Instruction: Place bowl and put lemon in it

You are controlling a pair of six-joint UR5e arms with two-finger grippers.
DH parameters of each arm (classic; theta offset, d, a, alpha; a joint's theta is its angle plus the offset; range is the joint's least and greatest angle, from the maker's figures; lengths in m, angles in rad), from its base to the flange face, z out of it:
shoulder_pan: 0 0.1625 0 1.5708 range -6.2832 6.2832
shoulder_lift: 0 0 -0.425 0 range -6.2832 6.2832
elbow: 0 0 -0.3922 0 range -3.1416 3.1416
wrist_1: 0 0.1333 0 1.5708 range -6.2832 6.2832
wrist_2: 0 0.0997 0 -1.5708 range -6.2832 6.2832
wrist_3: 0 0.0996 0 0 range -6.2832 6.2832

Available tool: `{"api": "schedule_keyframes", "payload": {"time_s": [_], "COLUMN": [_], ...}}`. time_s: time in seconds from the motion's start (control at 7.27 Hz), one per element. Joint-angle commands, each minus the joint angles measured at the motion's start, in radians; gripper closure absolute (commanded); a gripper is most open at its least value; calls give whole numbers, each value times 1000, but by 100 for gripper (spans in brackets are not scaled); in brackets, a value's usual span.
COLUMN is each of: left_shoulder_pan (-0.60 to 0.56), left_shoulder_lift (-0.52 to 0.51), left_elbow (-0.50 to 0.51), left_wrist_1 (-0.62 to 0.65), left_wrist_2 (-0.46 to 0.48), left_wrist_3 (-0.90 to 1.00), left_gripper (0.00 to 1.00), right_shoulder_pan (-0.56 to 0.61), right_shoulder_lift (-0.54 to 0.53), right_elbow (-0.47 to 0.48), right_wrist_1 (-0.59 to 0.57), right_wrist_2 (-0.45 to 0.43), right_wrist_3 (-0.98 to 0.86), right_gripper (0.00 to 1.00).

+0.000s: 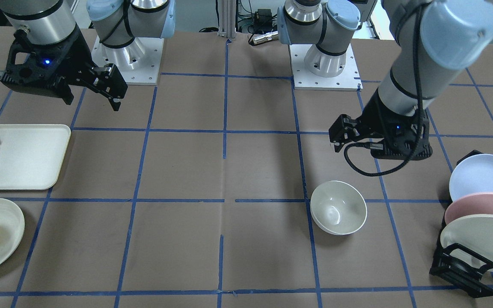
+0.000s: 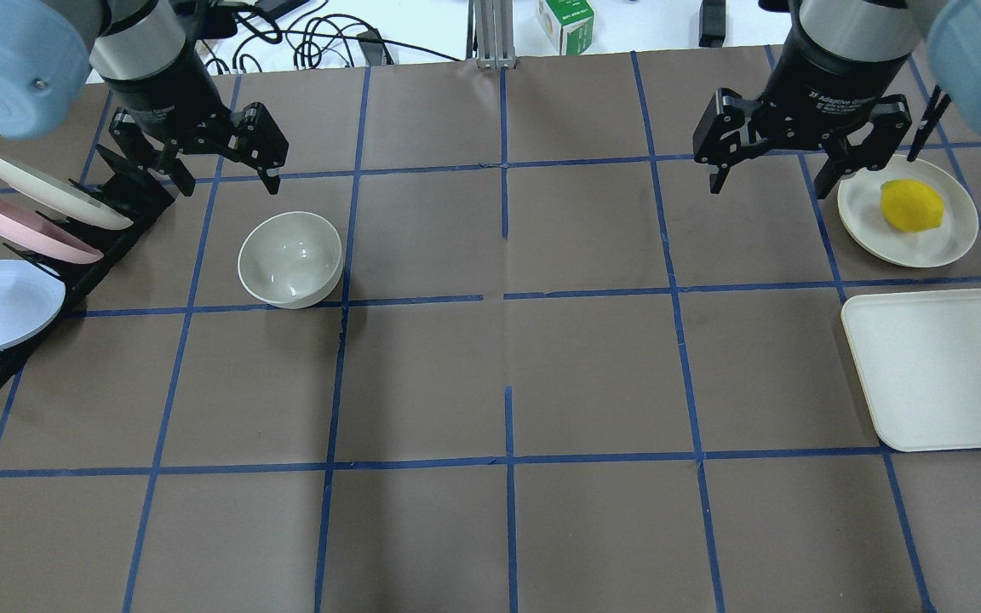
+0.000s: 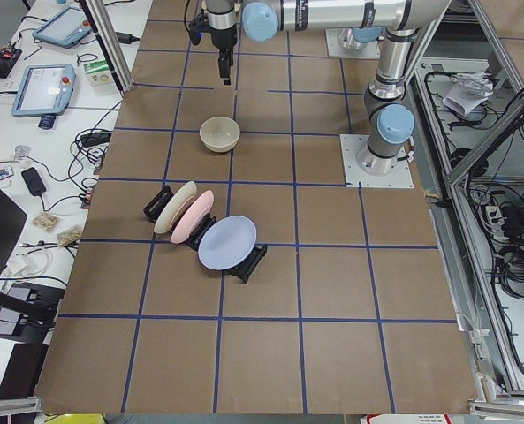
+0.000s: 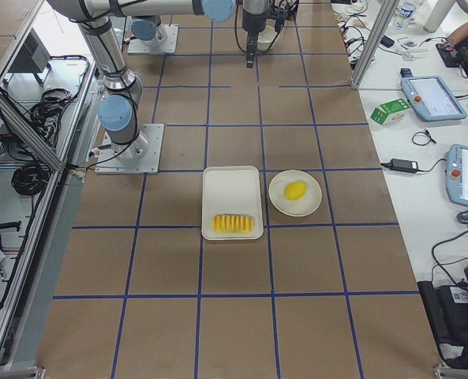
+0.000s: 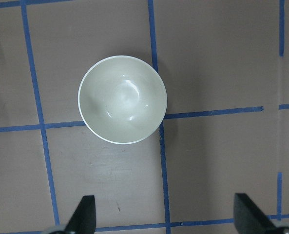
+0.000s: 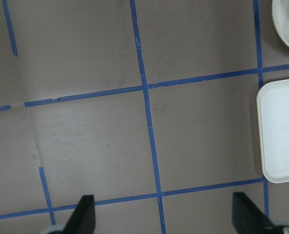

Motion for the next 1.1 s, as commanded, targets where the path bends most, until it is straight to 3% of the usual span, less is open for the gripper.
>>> {"api": "schedule_keyframes", "payload": {"time_s": [0.0,0.14,0.41,0.55,0.69,0.83,0.96], "left_shoulder_pan": [91,97,97,97,97,97,97], "left_shoulder_lift": [-100,-141,-226,-264,-281,-281,-278], "left_elbow": [-182,-217,-224,-226,-218,-215,-215], "left_wrist_1": [293,379,441,486,491,494,492], "left_wrist_2": [0,-2,-2,0,1,8,8], "left_wrist_3": [69,76,77,97,138,146,146], "left_gripper": [0,0,0,10,28,99,100], "right_shoulder_pan": [-17,-39,-194,-271,-346,-388,-432], "right_shoulder_lift": [14,48,94,184,225,281,322], "right_elbow": [8,23,31,28,35,37,38], "right_wrist_1": [3,-11,-98,-196,-280,-308,-419], "right_wrist_2": [-16,-42,-41,-38,-26,-26,-27], "right_wrist_3": [-20,-79,-159,-329,-466,-600,-695], "right_gripper": [0,0,0,0,0,0,0]}}
